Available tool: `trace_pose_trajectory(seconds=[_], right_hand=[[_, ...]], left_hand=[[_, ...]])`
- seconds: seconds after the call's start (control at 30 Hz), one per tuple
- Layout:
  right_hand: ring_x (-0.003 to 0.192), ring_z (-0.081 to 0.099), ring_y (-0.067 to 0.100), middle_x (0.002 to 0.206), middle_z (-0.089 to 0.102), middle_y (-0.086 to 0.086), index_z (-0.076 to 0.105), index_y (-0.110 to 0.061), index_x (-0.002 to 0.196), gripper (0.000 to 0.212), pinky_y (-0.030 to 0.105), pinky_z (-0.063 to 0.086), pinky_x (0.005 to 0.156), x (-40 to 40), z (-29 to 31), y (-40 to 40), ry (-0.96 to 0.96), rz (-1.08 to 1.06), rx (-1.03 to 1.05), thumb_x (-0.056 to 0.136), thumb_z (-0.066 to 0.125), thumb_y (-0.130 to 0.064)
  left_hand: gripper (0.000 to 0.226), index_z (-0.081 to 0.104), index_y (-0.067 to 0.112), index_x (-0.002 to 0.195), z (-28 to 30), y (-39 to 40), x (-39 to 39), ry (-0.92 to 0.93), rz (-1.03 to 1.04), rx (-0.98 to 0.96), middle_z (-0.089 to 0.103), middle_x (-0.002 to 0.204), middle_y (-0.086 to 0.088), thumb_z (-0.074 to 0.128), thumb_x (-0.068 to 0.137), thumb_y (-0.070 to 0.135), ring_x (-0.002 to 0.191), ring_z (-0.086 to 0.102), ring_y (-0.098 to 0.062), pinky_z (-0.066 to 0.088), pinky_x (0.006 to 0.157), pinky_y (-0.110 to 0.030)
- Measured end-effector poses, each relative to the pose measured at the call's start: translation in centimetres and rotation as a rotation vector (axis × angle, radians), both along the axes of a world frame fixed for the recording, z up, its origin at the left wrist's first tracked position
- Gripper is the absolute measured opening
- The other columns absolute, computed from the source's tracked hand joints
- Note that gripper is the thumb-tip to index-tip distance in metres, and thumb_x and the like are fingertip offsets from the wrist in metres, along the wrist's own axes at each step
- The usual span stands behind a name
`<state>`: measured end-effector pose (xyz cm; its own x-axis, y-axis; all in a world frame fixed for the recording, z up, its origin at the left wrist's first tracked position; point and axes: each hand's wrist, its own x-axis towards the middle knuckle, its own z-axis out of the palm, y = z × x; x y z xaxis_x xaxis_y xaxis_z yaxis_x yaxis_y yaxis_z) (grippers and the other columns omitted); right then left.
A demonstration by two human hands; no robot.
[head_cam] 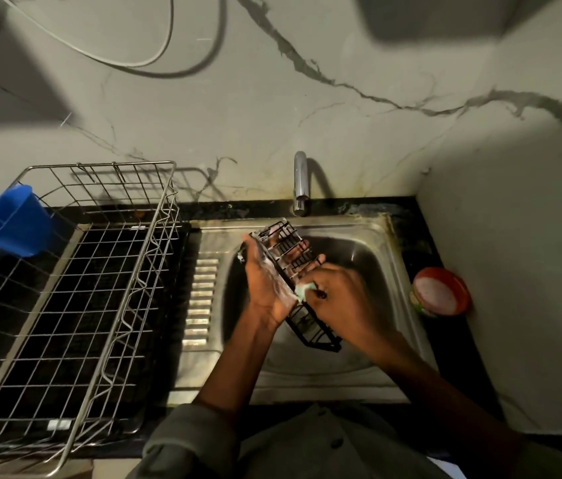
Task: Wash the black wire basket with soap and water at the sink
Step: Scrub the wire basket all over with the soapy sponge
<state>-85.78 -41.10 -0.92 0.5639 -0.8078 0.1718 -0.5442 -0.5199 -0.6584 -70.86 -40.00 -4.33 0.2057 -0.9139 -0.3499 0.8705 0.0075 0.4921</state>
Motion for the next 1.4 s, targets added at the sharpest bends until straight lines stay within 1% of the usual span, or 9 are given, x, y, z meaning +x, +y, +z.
trace_pose_trajectory(seconds=[0.17, 0.27, 0.4, 0.53, 0.67, 0.8, 0.93, 1.07, 1.4], right_hand=[[0.077, 0.062, 0.005, 0.108, 0.073, -0.004, 0.075, -0.021, 0.108, 0.024, 0.003, 0.039, 0.057, 1.7, 1.6, -2.1, -0.054, -0.301, -0.050, 0.086, 0.074, -0.008], [0.089, 0.065, 0.016, 0.106, 0.068, -0.001, 0.076, -0.019, 0.103, 0.021, 0.022, 0.053, 0.073, 2.0, 0.3, 0.9, 0.013, -0.003, -0.178, 0.086, 0.070, -0.010], [0.095, 0.065, 0.015, 0.110, 0.067, -0.003, 0.072, -0.023, 0.107, 0.023, 0.030, 0.057, 0.075, 1.0, 0.6, -0.7, -0.028, -0.419, -0.107, 0.087, 0.073, -0.011], [0.088, 0.065, 0.009, 0.108, 0.069, -0.002, 0.074, -0.019, 0.107, 0.025, 0.022, 0.057, 0.072, 2.1, 0.8, -0.8, -0.062, -0.054, -0.194, 0.085, 0.075, -0.007], [0.091, 0.065, 0.009, 0.113, 0.069, -0.006, 0.073, -0.022, 0.110, 0.026, 0.015, 0.052, 0.072, 2.7, 1.6, -3.5, -0.139, -0.503, -0.055, 0.087, 0.073, -0.011], [0.090, 0.064, 0.010, 0.109, 0.066, -0.006, 0.076, -0.022, 0.103, 0.024, 0.025, 0.057, 0.073, 2.3, 0.1, -0.3, -0.041, -0.017, -0.218, 0.085, 0.073, -0.008], [0.084, 0.068, 0.006, 0.107, 0.073, -0.007, 0.073, -0.026, 0.109, 0.027, 0.028, 0.062, 0.068, 1.8, 0.2, -2.3, -0.191, -0.515, 0.013, 0.087, 0.074, -0.011], [0.086, 0.070, -0.003, 0.101, 0.075, -0.015, 0.077, -0.027, 0.102, 0.024, 0.028, 0.062, 0.076, 2.6, -0.3, -0.3, -0.270, -0.249, 0.117, 0.086, 0.076, -0.009], [0.088, 0.067, 0.008, 0.100, 0.074, -0.002, 0.076, -0.018, 0.100, 0.015, 0.028, 0.058, 0.076, 5.8, 1.3, -3.7, -0.260, -0.287, -0.073, 0.088, 0.074, -0.009]], left_hand=[[0.093, 0.059, 0.010, 0.142, 0.7, 0.2, -1.0, -0.010, -0.054, 0.017, 0.055, 0.147, -0.026, 0.044, 0.090, 0.085, 0.131, 0.057, -0.042, 0.050, 0.105, -0.057], [0.089, 0.057, 0.012, 0.144, 0.1, -0.6, -0.4, 0.021, -0.001, 0.008, 0.042, 0.153, -0.028, 0.050, 0.089, 0.081, 0.143, 0.040, -0.048, 0.043, 0.113, -0.063], [0.077, 0.081, 0.025, 0.112, 0.5, -0.5, -0.8, -0.033, -0.019, -0.003, 0.072, 0.129, -0.015, 0.043, 0.086, 0.086, 0.122, 0.067, -0.036, 0.053, 0.102, -0.059], [0.079, 0.078, 0.020, 0.119, -0.6, -0.8, -0.8, -0.044, 0.018, 0.056, 0.065, 0.136, -0.016, 0.047, 0.088, 0.086, 0.131, 0.057, -0.036, 0.033, 0.121, -0.061], [0.090, 0.078, 0.022, 0.121, -0.3, -0.6, -1.0, -0.095, -0.078, 0.055, 0.068, 0.135, -0.019, 0.045, 0.077, 0.094, 0.128, 0.062, -0.044, 0.040, 0.112, -0.067], [0.092, 0.062, 0.009, 0.137, -0.7, -1.2, -0.2, -0.037, -0.023, 0.018, 0.059, 0.134, -0.022, 0.057, 0.084, 0.084, 0.122, 0.058, -0.038, 0.021, 0.126, -0.061], [0.101, 0.060, 0.017, 0.146, 0.2, -0.7, -0.6, -0.069, -0.074, 0.045, 0.063, 0.141, -0.020, 0.047, 0.079, 0.092, 0.127, 0.061, -0.041, 0.053, 0.100, -0.059], [0.097, 0.055, 0.008, 0.148, 0.0, -0.6, -1.0, -0.101, 0.006, 0.081, 0.052, 0.150, -0.028, 0.047, 0.089, 0.085, 0.131, 0.055, -0.042, 0.035, 0.120, -0.062], [0.085, 0.069, 0.013, 0.131, -0.3, -0.6, -1.0, -0.063, -0.054, 0.072, 0.068, 0.130, -0.018, 0.047, 0.090, 0.084, 0.125, 0.063, -0.035, 0.044, 0.114, -0.052]])
